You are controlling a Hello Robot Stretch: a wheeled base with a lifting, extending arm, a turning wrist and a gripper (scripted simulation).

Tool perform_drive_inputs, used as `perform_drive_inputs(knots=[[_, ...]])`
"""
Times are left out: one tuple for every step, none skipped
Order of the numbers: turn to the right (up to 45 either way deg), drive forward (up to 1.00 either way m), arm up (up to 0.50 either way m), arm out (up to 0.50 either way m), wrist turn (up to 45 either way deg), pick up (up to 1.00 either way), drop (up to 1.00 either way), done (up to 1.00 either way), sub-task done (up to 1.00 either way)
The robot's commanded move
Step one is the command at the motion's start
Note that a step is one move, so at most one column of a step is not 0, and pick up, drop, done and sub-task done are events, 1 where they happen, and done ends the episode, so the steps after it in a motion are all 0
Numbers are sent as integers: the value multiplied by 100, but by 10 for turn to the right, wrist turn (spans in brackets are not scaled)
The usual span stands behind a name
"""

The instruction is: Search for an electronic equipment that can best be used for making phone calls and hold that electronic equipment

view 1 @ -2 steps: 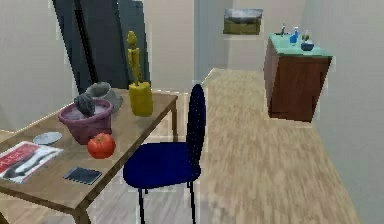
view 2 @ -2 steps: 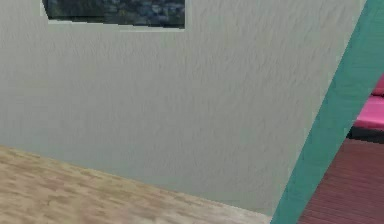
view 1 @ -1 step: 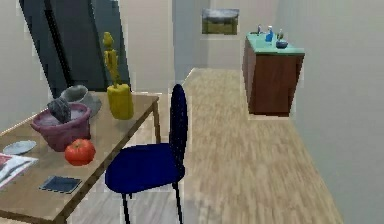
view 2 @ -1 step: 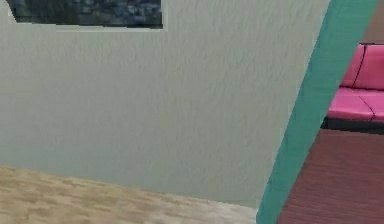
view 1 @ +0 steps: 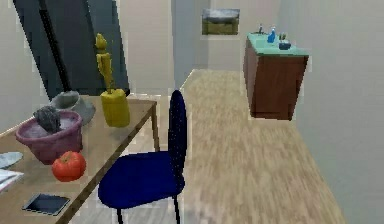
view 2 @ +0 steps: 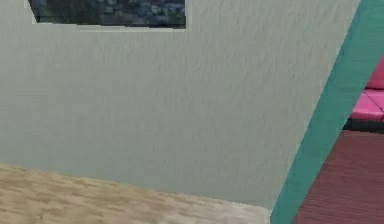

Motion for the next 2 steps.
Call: perform_drive_inputs(knots=[[-450,0,0,0,0,0,0,0,0],[-450,0,0,0,0,0,0,0,0]])
